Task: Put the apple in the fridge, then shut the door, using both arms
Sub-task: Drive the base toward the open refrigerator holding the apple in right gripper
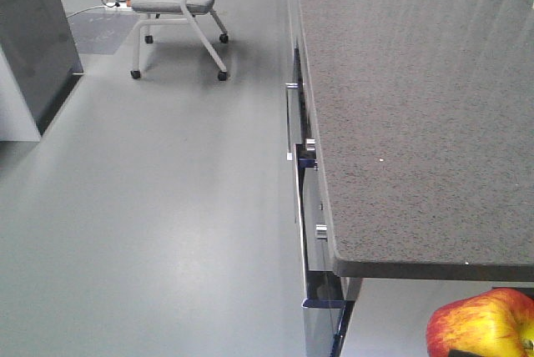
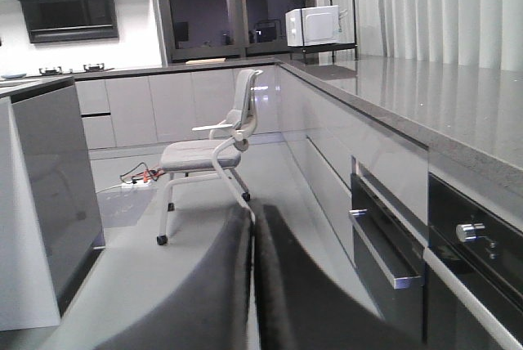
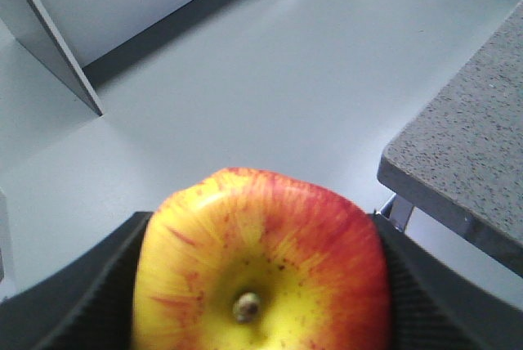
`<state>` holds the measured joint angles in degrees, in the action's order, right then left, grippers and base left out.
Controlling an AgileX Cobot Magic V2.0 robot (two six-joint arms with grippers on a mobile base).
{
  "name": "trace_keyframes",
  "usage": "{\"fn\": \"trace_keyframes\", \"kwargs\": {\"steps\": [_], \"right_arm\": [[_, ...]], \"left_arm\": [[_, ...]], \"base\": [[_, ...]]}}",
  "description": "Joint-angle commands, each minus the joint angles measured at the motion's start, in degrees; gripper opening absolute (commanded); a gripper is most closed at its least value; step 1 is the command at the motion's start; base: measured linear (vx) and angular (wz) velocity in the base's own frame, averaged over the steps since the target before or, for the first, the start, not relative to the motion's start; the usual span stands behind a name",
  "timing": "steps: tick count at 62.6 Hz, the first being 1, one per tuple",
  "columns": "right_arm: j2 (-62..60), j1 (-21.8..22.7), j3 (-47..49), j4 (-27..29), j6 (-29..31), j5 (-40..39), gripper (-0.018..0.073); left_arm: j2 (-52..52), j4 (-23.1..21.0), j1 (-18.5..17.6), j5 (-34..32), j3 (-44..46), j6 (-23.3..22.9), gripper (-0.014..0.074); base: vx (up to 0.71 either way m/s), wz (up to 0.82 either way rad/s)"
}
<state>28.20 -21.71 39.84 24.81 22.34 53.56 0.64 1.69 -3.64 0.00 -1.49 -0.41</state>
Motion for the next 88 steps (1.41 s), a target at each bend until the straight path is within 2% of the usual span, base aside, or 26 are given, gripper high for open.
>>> {"fn": "trace_keyframes", "kwargs": {"steps": [1,25,88], "right_arm": [[0.2,-0.1,1.6,1.3,0.3,-3.5,0.0411],[0.2,-0.1,1.6,1.3,0.3,-3.5,0.0411],[0.2,-0.1,1.6,1.3,0.3,-3.5,0.0411]], "left_arm": [[0.8,-0.4,-0.3,-4.5,-1.2,-0.4,-0.0006],[0.8,-0.4,-0.3,-4.5,-1.2,-0.4,-0.0006],[0.8,-0.4,-0.3,-4.5,-1.2,-0.4,-0.0006]], "base": [[0.0,0.13],[0.0,0.29],[-0.01,0.48]]}}
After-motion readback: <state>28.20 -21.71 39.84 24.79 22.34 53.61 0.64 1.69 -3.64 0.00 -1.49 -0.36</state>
